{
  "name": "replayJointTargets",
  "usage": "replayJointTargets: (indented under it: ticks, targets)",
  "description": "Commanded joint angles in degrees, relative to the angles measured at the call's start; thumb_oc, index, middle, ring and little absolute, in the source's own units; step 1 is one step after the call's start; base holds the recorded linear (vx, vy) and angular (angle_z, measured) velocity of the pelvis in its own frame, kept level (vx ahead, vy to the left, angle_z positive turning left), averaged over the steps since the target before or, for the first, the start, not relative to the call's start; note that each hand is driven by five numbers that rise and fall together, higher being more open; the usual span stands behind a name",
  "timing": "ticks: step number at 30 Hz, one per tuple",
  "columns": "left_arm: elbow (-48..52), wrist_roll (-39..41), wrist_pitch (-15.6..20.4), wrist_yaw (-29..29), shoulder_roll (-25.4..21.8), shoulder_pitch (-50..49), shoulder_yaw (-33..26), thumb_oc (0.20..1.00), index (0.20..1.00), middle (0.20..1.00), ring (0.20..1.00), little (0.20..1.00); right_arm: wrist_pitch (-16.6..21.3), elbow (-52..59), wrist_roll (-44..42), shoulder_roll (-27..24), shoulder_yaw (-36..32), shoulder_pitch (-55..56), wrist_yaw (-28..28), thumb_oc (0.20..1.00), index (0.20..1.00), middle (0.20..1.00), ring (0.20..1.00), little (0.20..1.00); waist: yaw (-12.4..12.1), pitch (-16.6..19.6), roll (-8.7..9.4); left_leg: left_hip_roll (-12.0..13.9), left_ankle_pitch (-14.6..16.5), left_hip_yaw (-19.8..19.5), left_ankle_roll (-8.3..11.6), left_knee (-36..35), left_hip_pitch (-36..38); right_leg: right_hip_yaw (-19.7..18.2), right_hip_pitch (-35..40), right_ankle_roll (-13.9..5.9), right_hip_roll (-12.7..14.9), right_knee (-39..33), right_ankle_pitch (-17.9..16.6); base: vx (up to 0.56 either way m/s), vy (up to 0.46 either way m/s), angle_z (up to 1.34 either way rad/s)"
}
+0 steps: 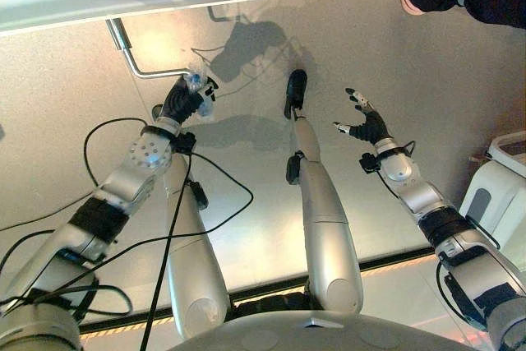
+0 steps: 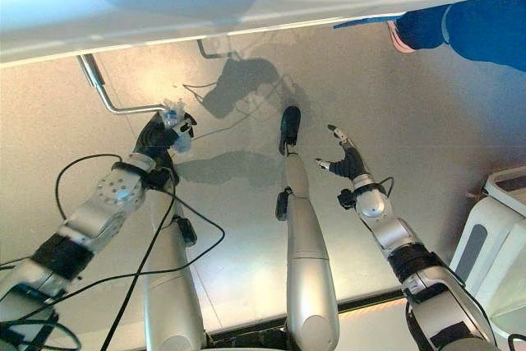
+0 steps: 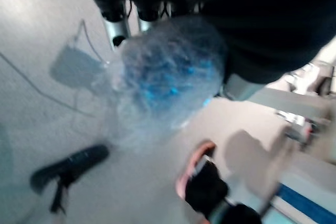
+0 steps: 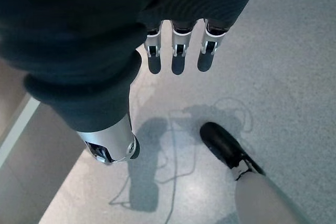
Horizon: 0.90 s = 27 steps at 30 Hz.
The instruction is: Raise the hospital bed
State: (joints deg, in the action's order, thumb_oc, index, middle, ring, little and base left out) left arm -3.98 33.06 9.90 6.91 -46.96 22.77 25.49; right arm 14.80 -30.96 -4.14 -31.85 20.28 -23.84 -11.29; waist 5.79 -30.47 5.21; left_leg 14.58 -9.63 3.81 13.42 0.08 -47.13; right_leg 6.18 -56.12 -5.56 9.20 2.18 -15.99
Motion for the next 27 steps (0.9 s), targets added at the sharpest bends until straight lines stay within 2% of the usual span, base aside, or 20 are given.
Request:
replayJointTargets:
  ticks: [1,2,5,12,15,19,27]
  targets:
    - [12.8,1.5,9.8,-2.3,-1.9,2.0,-6.9,0.200,0.200,0.200,0.200,0.200,1.1,2.9,-2.0,-1.9,-1.7,4.1,0.5,1.000,1.000,1.000,1.000,1.000,0.6,0.7,-1.70,-2.4,0.3,-1.5,-4.90,1.6,-2.4,-0.1,3.3,-4.64,-1.6,4.7,8.7,0.00,0.000,0.00]
    - [14.5,2.3,10.5,-3.2,-4.1,-2.0,-10.1,0.200,0.200,0.200,0.200,0.200,1.4,3.3,-2.1,-2.2,-2.5,5.1,1.2,1.000,1.000,1.000,1.000,1.000,-0.3,0.7,-2.24,-2.6,0.2,-1.6,-4.90,1.6,-2.5,0.0,3.5,-4.71,-1.4,4.6,8.6,0.00,0.000,0.00]
    - [16.3,2.4,11.1,-3.6,-6.5,-8.8,-15.7,0.200,0.200,0.200,0.200,0.200,2.0,3.7,-2.5,-2.5,-3.1,6.6,2.0,1.000,1.000,1.000,1.000,1.000,-1.0,0.7,-2.64,-2.7,0.2,-1.7,-4.84,1.5,-2.4,0.4,4.0,-4.82,-1.1,4.4,8.6,0.00,0.000,0.01]
    - [15.8,1.1,11.5,-3.0,-6.9,-20.6,-25.1,0.200,0.200,0.200,0.200,0.200,3.0,4.9,-2.4,-3.4,-4.6,9.4,3.5,1.000,1.000,1.000,1.000,1.000,-2.6,0.7,-3.02,-3.2,0.3,-2.2,-5.06,2.1,-2.3,1.3,5.0,-5.00,-0.6,4.9,8.9,0.00,-0.004,0.03]
    - [15.3,0.6,11.3,-2.9,-6.6,-21.5,-25.9,0.200,0.200,0.200,0.200,0.200,3.0,5.1,-2.5,-3.5,-4.7,9.6,3.7,1.000,1.000,1.000,1.000,1.000,-2.7,0.7,-3.05,-3.3,0.3,-2.2,-5.04,2.1,-2.2,1.4,5.2,-5.00,-0.5,4.8,8.9,0.00,0.000,0.00]
    - [9.4,-2.4,10.4,-1.4,-3.7,-22.4,-26.6,0.200,0.200,0.200,0.200,0.200,3.2,5.6,-2.5,-3.8,-5.0,9.3,3.8,1.000,1.000,1.000,1.000,1.000,-3.1,0.7,-2.79,-3.2,0.3,-2.1,-5.08,1.8,-1.8,1.7,5.5,-4.98,-0.4,4.6,9.0,0.00,0.003,0.02]
    - [-7.6,-9.9,7.7,3.5,1.3,-11.3,-22.0,0.200,0.200,0.200,0.200,0.200,2.8,5.2,-2.3,-2.9,-4.6,6.5,3.0,1.000,1.000,1.000,1.000,1.000,-2.2,0.7,-1.04,-3.0,0.8,-2.1,-5.20,2.5,-2.3,1.7,5.2,-4.83,-0.4,4.8,9.3,0.00,0.003,0.02]
